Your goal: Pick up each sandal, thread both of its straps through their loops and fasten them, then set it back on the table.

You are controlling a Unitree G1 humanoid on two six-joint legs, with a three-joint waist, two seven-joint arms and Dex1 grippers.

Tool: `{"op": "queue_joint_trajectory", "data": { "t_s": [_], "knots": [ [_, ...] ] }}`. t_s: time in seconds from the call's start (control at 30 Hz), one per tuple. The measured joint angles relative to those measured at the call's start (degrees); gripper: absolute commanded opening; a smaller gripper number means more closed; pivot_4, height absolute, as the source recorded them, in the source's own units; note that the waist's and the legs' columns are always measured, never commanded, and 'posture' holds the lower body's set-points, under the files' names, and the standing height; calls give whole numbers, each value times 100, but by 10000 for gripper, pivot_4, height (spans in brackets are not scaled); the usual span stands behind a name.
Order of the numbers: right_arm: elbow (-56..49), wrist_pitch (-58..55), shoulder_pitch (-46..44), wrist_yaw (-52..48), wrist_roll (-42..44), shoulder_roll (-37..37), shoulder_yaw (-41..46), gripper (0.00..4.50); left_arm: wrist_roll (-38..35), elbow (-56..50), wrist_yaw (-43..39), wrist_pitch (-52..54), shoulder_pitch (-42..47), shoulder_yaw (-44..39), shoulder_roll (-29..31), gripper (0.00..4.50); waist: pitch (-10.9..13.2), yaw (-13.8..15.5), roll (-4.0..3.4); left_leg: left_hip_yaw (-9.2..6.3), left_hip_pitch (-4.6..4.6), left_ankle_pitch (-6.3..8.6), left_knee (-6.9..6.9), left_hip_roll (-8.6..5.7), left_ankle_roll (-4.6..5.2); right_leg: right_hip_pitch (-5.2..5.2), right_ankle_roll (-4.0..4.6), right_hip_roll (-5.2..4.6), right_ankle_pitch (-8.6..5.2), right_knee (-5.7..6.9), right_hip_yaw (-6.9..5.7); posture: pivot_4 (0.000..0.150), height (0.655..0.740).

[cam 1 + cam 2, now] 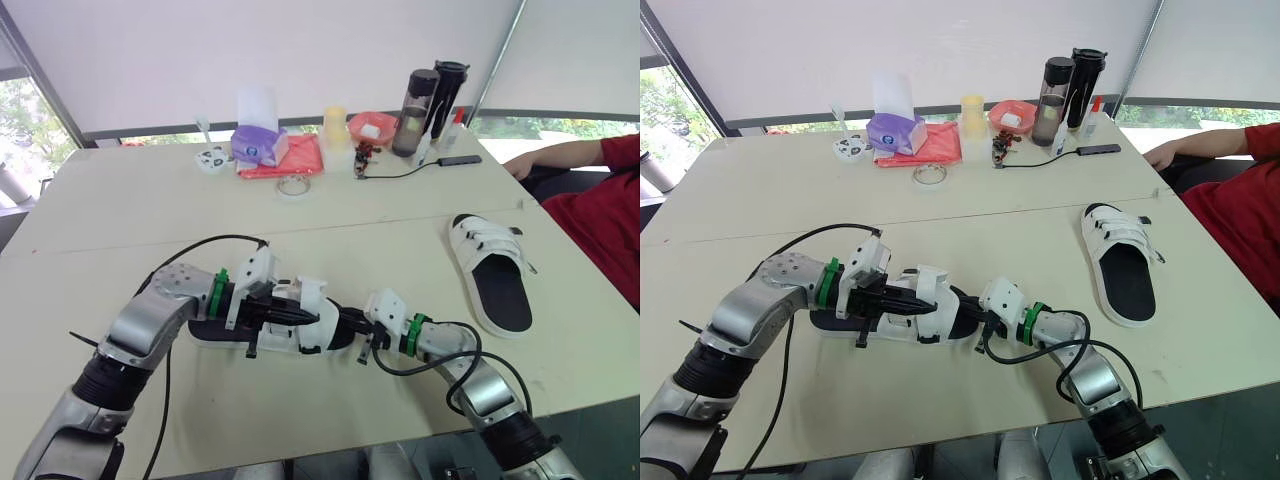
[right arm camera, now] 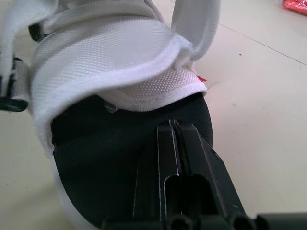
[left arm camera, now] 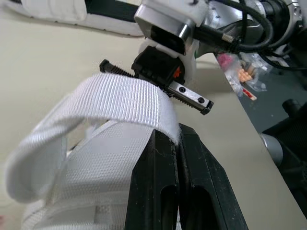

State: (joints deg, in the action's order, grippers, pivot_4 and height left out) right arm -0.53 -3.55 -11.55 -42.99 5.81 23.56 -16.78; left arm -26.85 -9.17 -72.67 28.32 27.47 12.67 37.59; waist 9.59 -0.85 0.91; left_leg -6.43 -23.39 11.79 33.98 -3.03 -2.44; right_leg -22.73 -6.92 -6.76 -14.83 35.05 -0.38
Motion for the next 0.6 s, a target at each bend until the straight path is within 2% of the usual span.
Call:
{"op": "queue_joint_trajectory", "data": {
  "t_s": [0.3,0.6],
  "knots": [
    [12,20,-3,-1,0,1,-6,0,-126,36,-83,108,26,-28,-3,390,0,0,1,0,0,-1,0,0,2,0,-1,6,0,3,0,1500,7400],
    [12,20,-7,-1,0,-1,-18,0,302,221,-529,-622,275,79,131,390,1,-2,1,1,0,-4,0,-1,6,-1,0,9,1,5,-1,1500,7400]
  ]
}}
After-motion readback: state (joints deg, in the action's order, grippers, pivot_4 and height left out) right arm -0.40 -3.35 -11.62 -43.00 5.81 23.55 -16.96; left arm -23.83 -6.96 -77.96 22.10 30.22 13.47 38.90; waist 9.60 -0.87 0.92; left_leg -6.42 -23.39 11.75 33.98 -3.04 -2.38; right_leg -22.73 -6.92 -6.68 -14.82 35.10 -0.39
